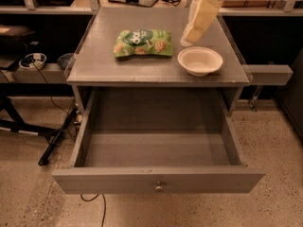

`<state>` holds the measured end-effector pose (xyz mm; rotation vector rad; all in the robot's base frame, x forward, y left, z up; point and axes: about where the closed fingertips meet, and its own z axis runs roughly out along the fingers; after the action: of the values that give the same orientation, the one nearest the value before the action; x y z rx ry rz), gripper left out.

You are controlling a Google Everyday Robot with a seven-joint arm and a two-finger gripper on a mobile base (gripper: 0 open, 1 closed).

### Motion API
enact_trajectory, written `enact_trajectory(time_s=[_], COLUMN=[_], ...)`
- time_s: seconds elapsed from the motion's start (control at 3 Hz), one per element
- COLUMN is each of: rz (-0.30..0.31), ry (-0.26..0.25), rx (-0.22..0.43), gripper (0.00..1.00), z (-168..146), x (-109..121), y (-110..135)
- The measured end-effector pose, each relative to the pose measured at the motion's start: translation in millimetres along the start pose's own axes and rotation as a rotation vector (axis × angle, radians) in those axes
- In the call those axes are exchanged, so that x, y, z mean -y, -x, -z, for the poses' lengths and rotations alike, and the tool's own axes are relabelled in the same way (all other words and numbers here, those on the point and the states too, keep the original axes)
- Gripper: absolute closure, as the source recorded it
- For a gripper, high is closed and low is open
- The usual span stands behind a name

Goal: Place green rice chip bag into top drawer

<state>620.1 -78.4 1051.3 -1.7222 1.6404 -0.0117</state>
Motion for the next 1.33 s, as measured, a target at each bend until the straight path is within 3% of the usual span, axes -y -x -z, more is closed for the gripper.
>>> enact_trajectory(time_s=[0.33,0.67,1.0,1.33], rz=[0.005,-0.002,-0.010,-0.017], ry=[0.012,0.078,0.127,0.151], rx=[0.078,0.162,0.208,0.185], gripper=[0.00,0.00,0.00,0.00], z=[-19.0,-43.2,-64.3,-86.2], x=[15.7,24.2,30.7,39.7], y=[1.6,5.1,6.3,5.8])
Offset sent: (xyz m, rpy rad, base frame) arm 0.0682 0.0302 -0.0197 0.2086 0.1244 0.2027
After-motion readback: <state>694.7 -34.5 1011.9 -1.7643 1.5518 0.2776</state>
